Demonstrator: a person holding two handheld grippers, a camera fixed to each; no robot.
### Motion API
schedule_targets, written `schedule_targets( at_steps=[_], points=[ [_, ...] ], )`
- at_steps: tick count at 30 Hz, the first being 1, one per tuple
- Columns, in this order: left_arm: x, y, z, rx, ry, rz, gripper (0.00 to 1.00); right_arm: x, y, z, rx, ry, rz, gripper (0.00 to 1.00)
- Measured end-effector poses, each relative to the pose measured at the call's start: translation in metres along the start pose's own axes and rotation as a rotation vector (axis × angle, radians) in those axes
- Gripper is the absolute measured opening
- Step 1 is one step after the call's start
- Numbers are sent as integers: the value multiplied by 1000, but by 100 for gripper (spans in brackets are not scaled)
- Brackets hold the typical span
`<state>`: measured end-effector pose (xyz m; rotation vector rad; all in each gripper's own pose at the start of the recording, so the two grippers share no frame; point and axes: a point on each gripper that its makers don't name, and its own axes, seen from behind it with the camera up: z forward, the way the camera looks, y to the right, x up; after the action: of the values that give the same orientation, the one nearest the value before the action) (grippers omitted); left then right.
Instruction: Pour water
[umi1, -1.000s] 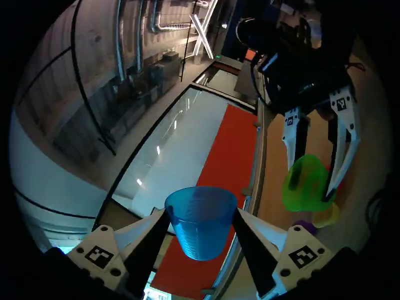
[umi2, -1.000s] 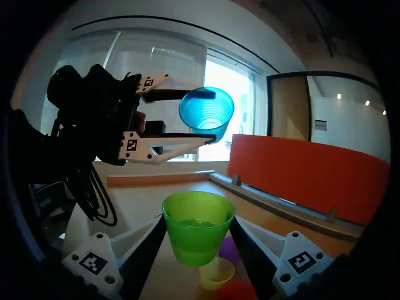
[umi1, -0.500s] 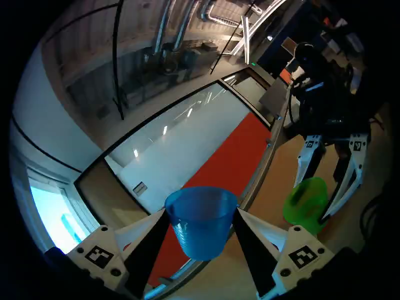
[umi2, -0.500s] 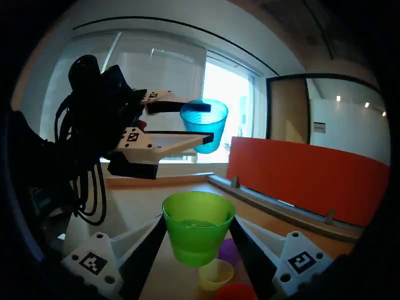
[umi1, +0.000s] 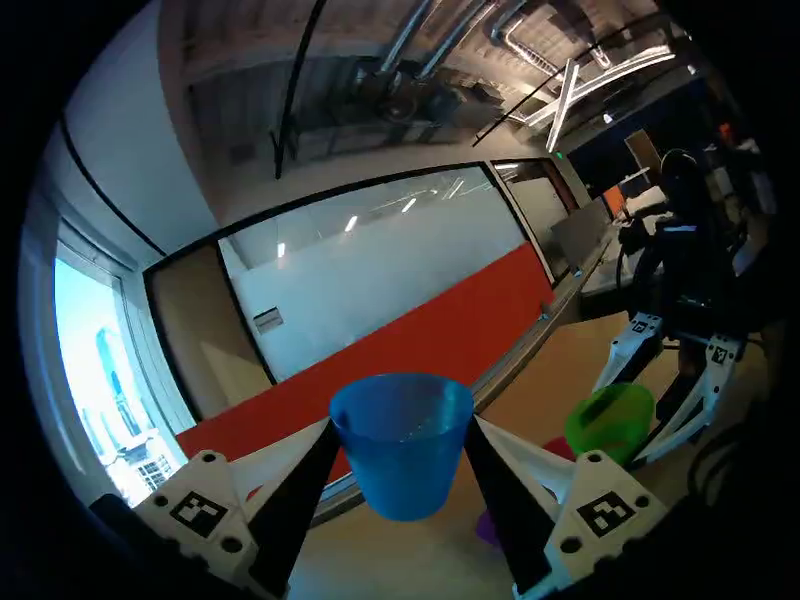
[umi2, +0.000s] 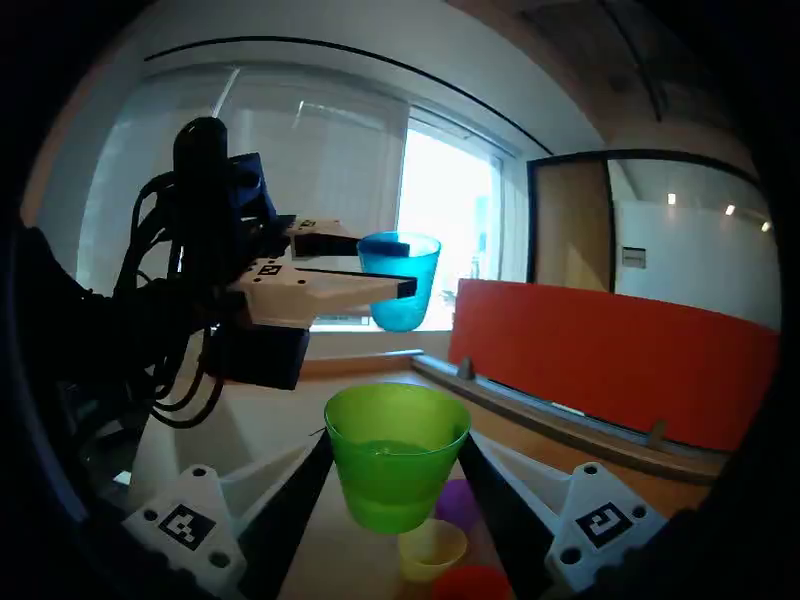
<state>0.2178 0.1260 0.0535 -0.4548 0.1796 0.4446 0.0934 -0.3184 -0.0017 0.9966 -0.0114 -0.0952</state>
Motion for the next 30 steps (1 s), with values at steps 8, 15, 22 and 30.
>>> schedule_targets(
  at_steps=[8, 15, 22, 30],
  points=[
    [-14, 2, -3, -24, -33, -122, 85, 2, 0, -2, -5, 2, 2, 89],
    [-29, 4, -4, -44, -70, -197, 85, 2, 0, -4, -9, 0, 1, 89],
    [-51, 12, -5, -66, -130, -250, 85, 2, -1, -7, -7, -4, 6, 89],
    [-82, 26, -4, -99, -220, -258, 85, -5, -2, -9, -9, -25, 10, 89]
  ],
)
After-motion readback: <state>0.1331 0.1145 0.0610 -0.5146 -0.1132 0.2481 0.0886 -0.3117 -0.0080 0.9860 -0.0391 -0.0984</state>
